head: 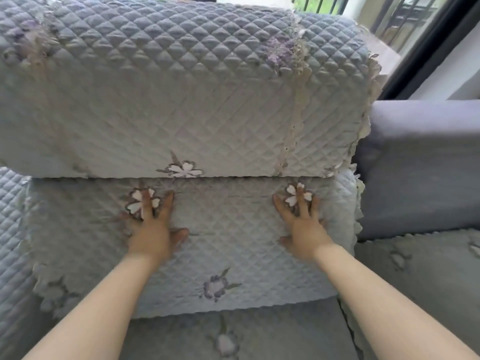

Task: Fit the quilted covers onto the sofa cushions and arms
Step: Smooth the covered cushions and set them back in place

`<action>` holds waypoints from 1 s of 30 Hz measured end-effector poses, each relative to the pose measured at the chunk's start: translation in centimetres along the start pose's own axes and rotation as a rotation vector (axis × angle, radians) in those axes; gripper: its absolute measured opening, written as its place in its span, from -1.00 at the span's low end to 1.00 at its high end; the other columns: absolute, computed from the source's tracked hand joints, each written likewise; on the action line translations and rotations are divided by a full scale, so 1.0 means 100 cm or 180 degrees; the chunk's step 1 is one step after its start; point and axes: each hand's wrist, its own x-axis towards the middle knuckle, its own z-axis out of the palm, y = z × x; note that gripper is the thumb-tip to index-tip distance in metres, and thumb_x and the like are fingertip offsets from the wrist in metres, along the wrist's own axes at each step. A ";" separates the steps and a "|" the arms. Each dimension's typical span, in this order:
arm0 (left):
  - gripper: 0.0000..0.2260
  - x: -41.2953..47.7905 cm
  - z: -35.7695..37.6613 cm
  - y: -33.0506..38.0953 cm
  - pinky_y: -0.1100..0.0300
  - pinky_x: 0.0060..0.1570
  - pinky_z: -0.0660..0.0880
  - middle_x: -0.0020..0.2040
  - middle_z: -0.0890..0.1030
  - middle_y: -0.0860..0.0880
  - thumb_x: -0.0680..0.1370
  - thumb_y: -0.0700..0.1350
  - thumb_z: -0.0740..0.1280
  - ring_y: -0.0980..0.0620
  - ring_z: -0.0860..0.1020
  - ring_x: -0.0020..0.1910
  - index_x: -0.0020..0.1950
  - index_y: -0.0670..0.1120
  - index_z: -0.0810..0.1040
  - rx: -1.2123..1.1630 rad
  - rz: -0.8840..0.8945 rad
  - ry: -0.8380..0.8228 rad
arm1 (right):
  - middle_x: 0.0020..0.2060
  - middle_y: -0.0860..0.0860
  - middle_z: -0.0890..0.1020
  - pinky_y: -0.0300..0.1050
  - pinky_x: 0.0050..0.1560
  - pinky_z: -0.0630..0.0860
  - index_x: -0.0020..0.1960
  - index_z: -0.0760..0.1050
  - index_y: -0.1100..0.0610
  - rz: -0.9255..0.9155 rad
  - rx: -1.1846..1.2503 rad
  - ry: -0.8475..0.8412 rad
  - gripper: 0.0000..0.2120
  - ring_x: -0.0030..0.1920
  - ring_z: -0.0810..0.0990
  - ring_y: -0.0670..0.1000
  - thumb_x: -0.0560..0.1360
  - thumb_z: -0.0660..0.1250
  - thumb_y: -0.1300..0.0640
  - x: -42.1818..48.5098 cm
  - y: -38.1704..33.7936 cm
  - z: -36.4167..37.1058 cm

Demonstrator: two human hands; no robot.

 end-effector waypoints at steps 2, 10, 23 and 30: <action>-0.21 -0.008 -0.019 0.003 -0.21 0.33 0.30 0.54 -0.34 -0.06 0.50 0.18 0.33 -0.44 0.05 0.46 0.54 0.23 -0.14 0.0113 -0.0133 -0.0220 | 0.51 0.01 -0.35 0.24 0.42 0.17 0.53 -0.15 -0.22 -0.0117 0.0315 -0.0019 -0.25 0.50 -0.28 0.28 0.54 0.28 -0.02 -0.018 0.003 -0.010; -0.44 -0.204 0.029 0.117 0.03 0.31 0.36 0.47 0.27 -0.22 0.53 0.00 0.25 -0.24 0.36 0.37 0.52 -0.02 0.22 -0.0072 0.0821 -0.0962 | 0.48 0.02 0.17 0.05 0.36 0.30 0.50 0.15 0.02 0.0421 0.1093 0.0145 -0.39 0.43 0.24 0.10 0.52 0.24 -0.07 -0.222 0.048 0.032; -0.60 -0.597 0.138 0.428 -0.02 0.25 0.41 0.30 0.44 -0.16 0.52 -0.03 0.25 -0.22 0.39 0.31 0.35 -0.03 0.43 0.0566 0.2866 -0.1747 | 0.37 0.08 0.34 0.00 0.29 0.37 0.47 0.22 0.05 0.2423 0.1491 0.0527 -0.37 0.34 0.37 0.12 0.49 0.30 -0.13 -0.699 0.349 0.106; -0.47 -0.838 0.228 0.563 -0.06 0.33 0.34 0.47 0.25 -0.13 0.55 -0.01 0.23 -0.21 0.23 0.41 0.51 0.02 0.19 0.0979 0.3781 -0.1910 | 0.48 -0.03 0.20 -0.03 0.23 0.40 0.53 0.07 -0.02 0.3446 0.1667 0.0593 -0.30 0.41 0.27 0.06 0.50 0.22 -0.24 -0.948 0.487 0.180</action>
